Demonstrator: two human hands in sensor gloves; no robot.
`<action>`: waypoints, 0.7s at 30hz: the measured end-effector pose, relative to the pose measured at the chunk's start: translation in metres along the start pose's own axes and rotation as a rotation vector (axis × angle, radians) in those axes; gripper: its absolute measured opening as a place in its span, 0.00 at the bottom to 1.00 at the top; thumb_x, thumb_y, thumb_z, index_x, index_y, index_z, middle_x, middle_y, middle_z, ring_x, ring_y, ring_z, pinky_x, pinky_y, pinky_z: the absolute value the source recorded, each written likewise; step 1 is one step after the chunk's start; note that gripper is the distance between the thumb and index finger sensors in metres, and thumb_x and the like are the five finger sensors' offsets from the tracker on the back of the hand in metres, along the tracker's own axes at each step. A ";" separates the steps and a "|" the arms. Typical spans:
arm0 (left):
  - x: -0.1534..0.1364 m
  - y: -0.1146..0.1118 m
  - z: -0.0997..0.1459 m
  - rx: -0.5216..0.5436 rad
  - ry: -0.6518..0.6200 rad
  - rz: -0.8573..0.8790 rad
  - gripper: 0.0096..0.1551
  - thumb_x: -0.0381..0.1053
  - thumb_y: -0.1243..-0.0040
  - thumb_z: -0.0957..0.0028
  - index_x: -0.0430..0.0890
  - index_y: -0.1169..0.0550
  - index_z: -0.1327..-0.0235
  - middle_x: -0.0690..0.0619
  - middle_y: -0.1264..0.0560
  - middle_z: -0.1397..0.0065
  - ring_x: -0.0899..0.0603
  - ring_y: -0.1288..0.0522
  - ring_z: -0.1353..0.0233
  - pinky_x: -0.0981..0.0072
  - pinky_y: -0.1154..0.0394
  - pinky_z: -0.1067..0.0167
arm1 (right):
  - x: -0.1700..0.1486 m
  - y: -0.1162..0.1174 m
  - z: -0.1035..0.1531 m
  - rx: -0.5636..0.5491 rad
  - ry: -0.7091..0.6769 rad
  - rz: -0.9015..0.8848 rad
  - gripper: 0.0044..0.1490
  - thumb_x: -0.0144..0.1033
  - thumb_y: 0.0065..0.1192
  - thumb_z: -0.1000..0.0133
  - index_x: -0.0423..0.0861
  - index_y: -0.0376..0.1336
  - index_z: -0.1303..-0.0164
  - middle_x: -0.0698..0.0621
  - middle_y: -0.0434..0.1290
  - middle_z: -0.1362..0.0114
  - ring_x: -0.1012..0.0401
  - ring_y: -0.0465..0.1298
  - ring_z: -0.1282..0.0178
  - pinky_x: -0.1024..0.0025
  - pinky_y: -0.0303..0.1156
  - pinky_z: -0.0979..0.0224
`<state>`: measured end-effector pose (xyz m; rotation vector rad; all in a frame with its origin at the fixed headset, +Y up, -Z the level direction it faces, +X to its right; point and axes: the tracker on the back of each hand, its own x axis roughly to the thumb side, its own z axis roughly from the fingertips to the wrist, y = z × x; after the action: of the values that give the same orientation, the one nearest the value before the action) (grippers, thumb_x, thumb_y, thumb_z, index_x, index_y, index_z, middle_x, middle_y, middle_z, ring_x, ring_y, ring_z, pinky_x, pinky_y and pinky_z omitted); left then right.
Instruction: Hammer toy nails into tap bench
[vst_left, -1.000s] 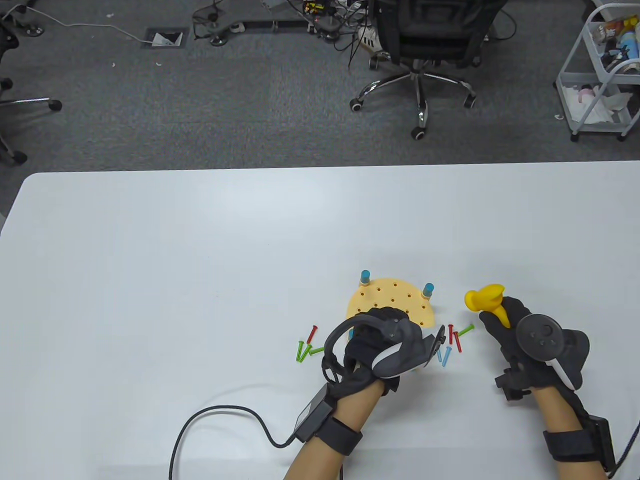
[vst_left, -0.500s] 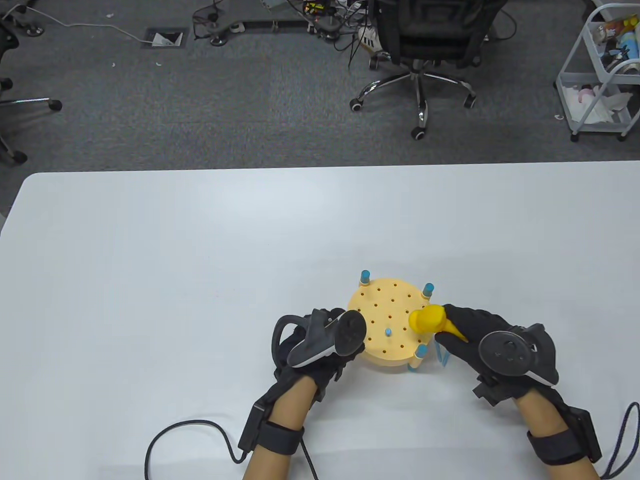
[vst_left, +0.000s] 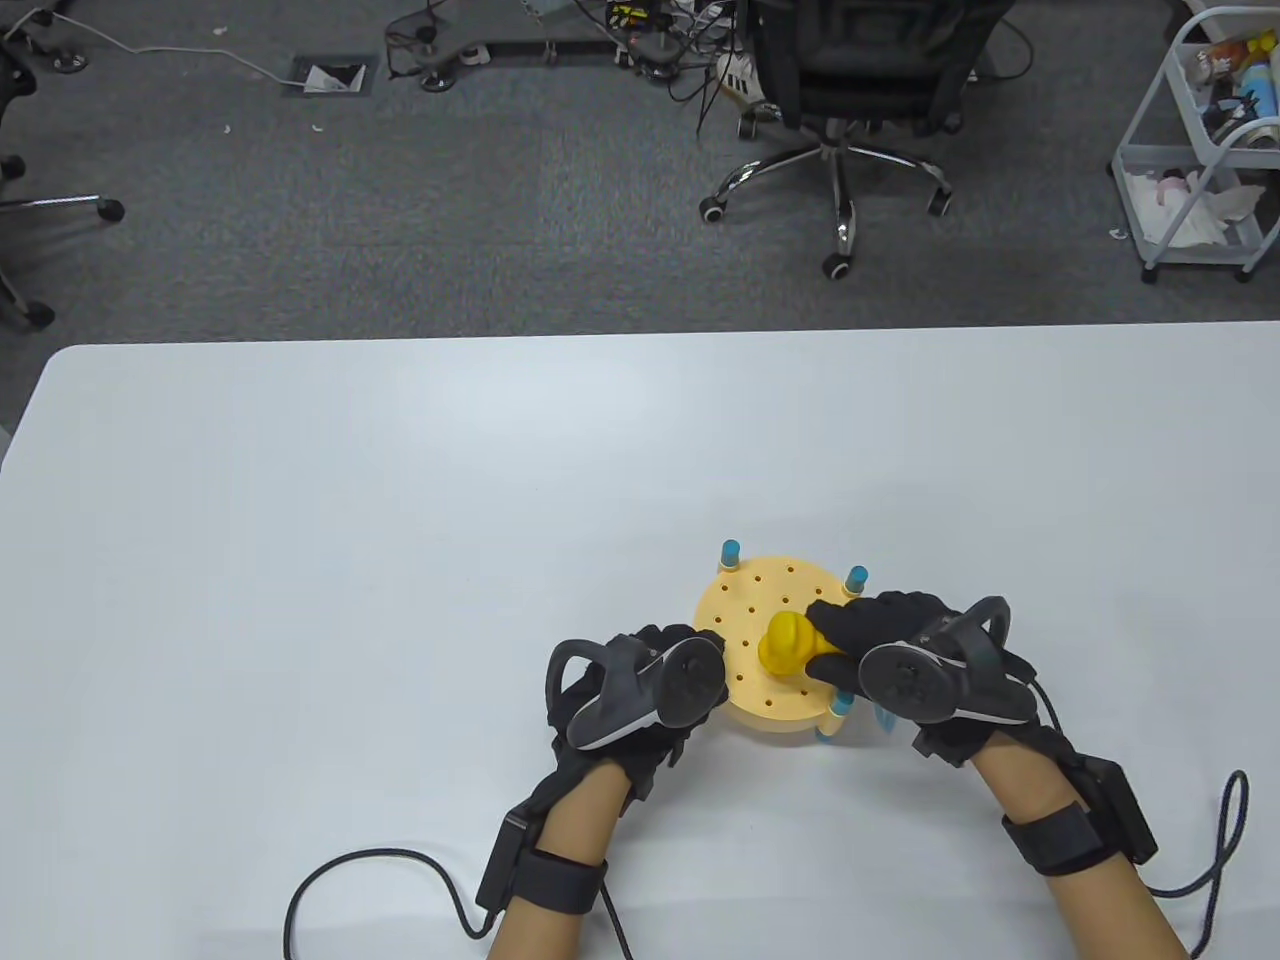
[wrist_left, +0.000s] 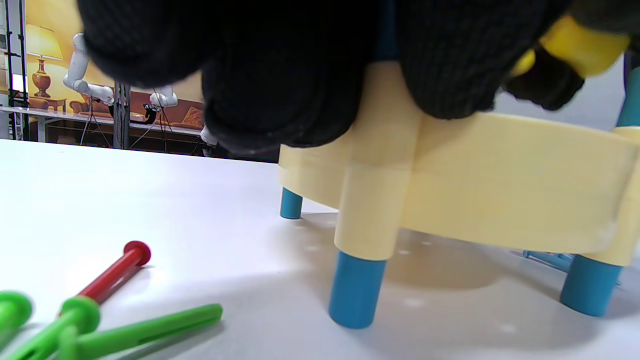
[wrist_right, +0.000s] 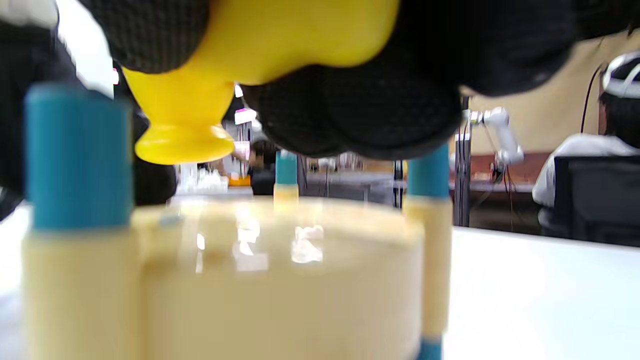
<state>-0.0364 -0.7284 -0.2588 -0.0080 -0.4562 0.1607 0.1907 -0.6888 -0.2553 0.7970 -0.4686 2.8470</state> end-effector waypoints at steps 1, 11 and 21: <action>0.000 0.000 0.000 -0.001 0.001 -0.004 0.30 0.57 0.33 0.63 0.52 0.23 0.44 0.46 0.17 0.48 0.46 0.18 0.56 0.57 0.21 0.59 | 0.001 0.005 -0.002 0.052 -0.021 0.014 0.38 0.57 0.54 0.56 0.50 0.70 0.40 0.49 0.84 0.54 0.52 0.83 0.65 0.58 0.78 0.55; 0.001 0.002 0.000 -0.002 0.005 -0.014 0.31 0.57 0.34 0.62 0.52 0.23 0.44 0.47 0.17 0.47 0.45 0.18 0.55 0.57 0.21 0.59 | 0.001 0.012 0.002 0.109 0.024 0.081 0.38 0.59 0.47 0.55 0.52 0.66 0.38 0.53 0.82 0.52 0.56 0.83 0.62 0.62 0.79 0.52; -0.065 0.008 0.018 -0.136 0.381 0.075 0.29 0.53 0.34 0.57 0.48 0.23 0.40 0.42 0.18 0.43 0.40 0.19 0.51 0.52 0.24 0.55 | -0.064 0.000 0.055 -0.160 0.297 -0.206 0.39 0.60 0.47 0.53 0.51 0.66 0.37 0.52 0.82 0.52 0.57 0.83 0.63 0.64 0.79 0.53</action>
<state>-0.1030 -0.7312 -0.2709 -0.1867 -0.0855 0.1966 0.2715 -0.7109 -0.2445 0.3615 -0.5285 2.6339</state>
